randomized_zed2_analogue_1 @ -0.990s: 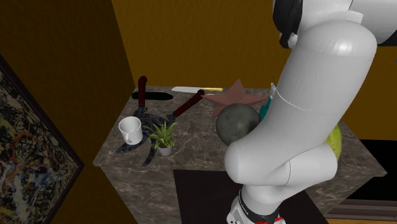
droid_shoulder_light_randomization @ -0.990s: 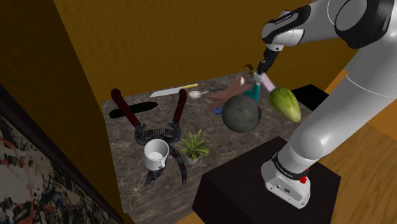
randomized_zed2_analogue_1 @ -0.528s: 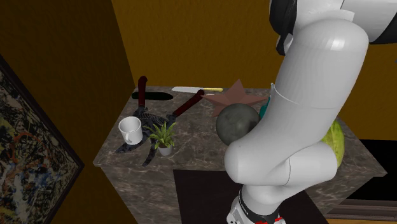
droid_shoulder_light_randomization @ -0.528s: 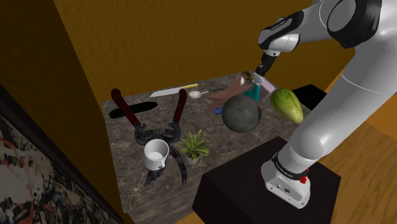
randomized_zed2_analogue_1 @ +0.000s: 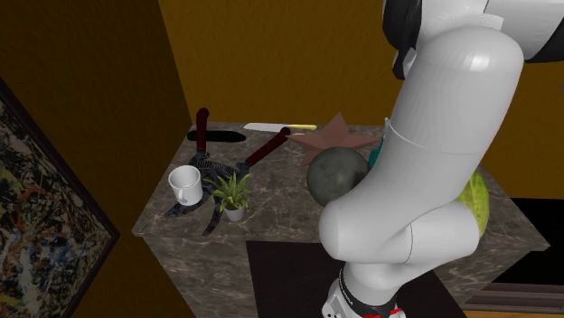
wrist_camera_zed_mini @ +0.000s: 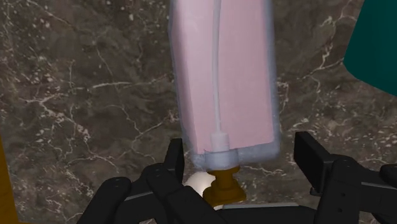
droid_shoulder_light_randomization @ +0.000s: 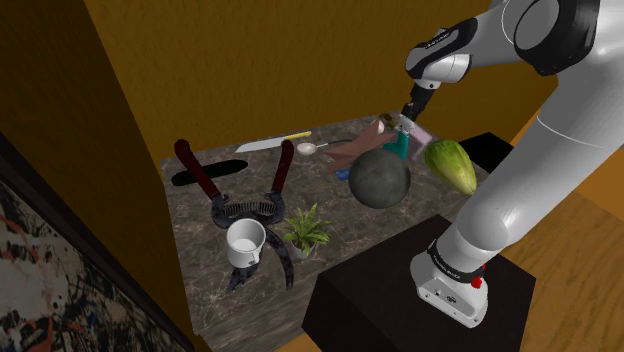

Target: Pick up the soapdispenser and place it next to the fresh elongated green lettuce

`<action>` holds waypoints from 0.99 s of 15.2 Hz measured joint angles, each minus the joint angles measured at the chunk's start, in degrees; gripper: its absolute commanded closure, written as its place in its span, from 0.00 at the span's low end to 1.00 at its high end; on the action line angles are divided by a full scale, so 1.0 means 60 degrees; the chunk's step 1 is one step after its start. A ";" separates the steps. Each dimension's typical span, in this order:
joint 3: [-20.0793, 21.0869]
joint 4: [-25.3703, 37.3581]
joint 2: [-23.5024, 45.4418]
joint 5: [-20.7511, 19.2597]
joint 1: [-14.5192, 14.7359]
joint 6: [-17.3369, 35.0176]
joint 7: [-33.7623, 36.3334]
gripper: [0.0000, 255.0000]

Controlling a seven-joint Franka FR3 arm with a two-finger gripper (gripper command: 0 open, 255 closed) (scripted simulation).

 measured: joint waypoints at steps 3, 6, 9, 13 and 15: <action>-0.0007 -0.0022 0.0020 -0.0010 -0.0005 -0.0027 0.0012 0.00; -0.0022 0.0047 -0.0025 -0.0047 -0.0013 -0.0141 0.0015 0.00; -0.0038 0.0376 -0.0561 -0.0429 0.0040 -0.0906 0.0293 0.00; -0.0031 0.0507 -0.0688 -0.0523 0.0049 -0.1151 0.0366 0.00; -0.0030 0.0511 -0.0696 -0.0529 0.0051 -0.1164 0.0372 0.00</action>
